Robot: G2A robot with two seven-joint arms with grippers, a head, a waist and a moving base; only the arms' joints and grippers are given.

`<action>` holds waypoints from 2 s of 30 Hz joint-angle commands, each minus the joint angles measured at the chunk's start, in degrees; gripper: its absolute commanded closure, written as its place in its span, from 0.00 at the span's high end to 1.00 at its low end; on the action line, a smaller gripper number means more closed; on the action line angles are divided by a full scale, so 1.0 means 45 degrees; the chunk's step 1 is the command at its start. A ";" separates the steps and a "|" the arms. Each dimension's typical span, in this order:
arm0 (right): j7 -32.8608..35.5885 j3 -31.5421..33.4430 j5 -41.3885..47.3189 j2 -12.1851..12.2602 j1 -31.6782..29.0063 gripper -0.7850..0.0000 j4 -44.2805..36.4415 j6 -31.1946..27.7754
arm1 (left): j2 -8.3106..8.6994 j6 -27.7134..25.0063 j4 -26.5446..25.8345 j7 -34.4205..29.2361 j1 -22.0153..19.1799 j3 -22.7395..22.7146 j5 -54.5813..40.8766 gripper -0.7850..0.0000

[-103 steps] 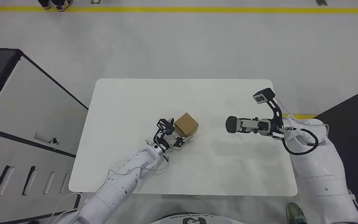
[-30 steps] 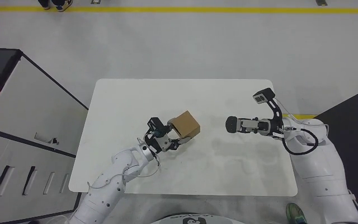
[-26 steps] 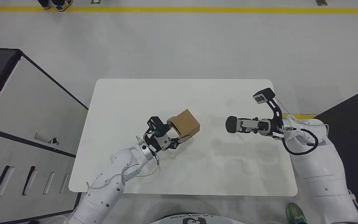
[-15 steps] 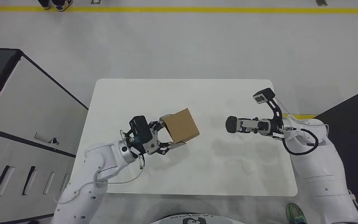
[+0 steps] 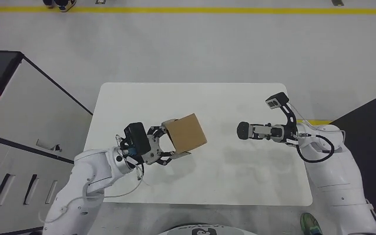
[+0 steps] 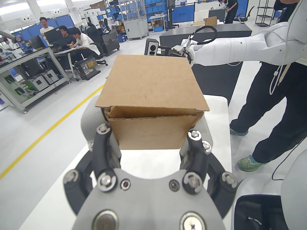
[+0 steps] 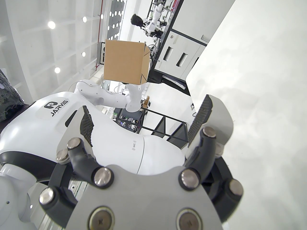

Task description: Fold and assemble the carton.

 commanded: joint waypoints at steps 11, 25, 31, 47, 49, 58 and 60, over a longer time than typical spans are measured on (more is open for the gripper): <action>0.0000 0.0000 0.0000 0.0000 0.0000 1.00 0.0000 0.0000 | 0.0287 -0.1135 -0.1283 -0.1830 -0.1252 -0.1273 -0.1542 0.00; 0.0000 0.0000 0.0000 0.0000 0.0000 1.00 0.0000 0.0000 | 0.0414 -0.1290 -0.2006 -0.3014 -0.1475 -0.1496 -0.2811 0.00; 0.0000 0.0000 0.0000 0.0000 0.0000 1.00 0.0000 0.0000 | 0.0414 -0.1290 -0.2006 -0.3014 -0.1475 -0.1496 -0.2811 0.00; 0.0000 0.0000 0.0000 0.0000 0.0000 1.00 0.0000 0.0000 | 0.0433 -0.1152 -0.2230 -0.2991 -0.1587 -0.1548 -0.2879 0.00; 0.0000 0.0000 0.0000 0.0000 0.0000 1.00 0.0000 0.0000 | 0.0475 -0.1086 -0.2363 -0.3153 -0.1755 -0.1785 -0.3101 0.00; 0.0000 0.0000 0.0000 0.0000 0.0000 1.00 0.0000 0.0000 | 0.0796 -0.1320 -0.2415 -0.4675 -0.3130 -0.2623 -0.5829 0.00; 0.0000 0.0000 0.0000 0.0000 0.0000 1.00 0.0000 0.0000 | 0.0888 -0.1407 -0.2336 -0.5163 -0.3339 -0.2652 -0.6462 0.00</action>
